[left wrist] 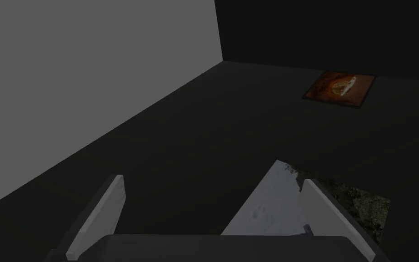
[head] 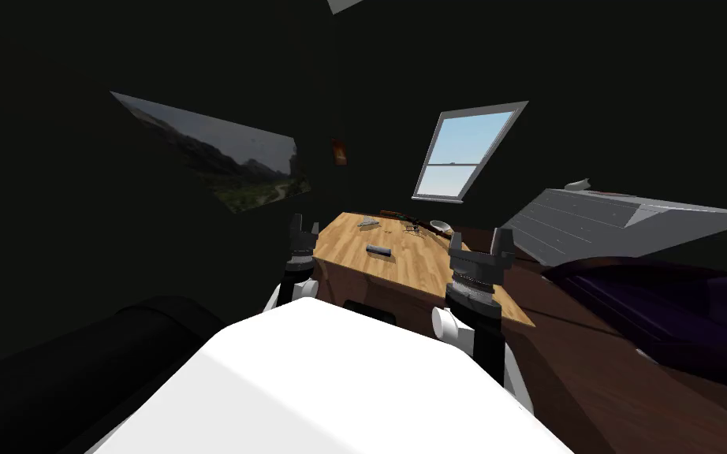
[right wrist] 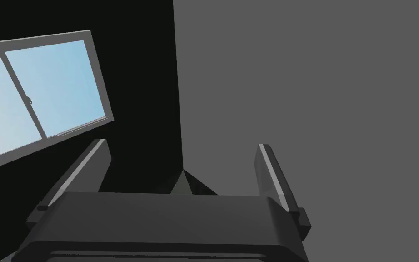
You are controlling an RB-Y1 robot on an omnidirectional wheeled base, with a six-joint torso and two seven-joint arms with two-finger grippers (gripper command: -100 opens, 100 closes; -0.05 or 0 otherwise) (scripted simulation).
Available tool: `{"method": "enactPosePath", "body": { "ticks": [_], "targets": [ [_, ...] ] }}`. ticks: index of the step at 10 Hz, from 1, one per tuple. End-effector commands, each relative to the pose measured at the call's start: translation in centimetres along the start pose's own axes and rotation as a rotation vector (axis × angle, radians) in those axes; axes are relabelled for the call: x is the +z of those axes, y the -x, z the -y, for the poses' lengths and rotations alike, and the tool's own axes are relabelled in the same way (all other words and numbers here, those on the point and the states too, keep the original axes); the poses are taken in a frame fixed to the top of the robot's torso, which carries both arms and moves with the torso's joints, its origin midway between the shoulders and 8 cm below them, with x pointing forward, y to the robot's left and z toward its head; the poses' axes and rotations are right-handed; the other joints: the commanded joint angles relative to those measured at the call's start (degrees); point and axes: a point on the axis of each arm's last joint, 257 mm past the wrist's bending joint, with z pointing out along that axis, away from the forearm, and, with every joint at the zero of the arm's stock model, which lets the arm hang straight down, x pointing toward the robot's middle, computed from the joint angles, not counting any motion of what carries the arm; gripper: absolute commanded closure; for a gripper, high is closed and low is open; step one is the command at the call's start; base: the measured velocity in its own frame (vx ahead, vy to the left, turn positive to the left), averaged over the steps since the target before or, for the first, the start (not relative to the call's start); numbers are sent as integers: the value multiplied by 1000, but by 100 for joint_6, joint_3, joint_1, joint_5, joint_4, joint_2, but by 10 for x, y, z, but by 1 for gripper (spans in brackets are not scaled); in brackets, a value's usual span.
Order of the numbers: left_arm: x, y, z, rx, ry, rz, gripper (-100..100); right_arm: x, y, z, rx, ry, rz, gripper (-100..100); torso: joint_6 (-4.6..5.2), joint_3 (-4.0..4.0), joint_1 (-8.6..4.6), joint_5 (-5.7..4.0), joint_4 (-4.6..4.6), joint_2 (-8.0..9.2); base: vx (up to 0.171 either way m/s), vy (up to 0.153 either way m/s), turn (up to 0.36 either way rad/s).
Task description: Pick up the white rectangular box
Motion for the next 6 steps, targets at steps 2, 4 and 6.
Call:
{"method": "enactPosePath", "body": {
  "ticks": [2,4,6],
  "targets": [
    [0,0,0,0,0,0,0,-5,-19,11,-36,-25,-94,-100,-3,7,4,1,2,13,-68,17,182],
    [0,0,0,0,0,0,0,-12,-35,23,-71,-51,-174,-100,-2,20,13,3,8,36,-104,42,186],
    [0,0,0,0,0,0,0,-18,-45,31,-96,-67,-234,-100,-2,27,12,3,10,47,-104,29,141]
  ]
}}
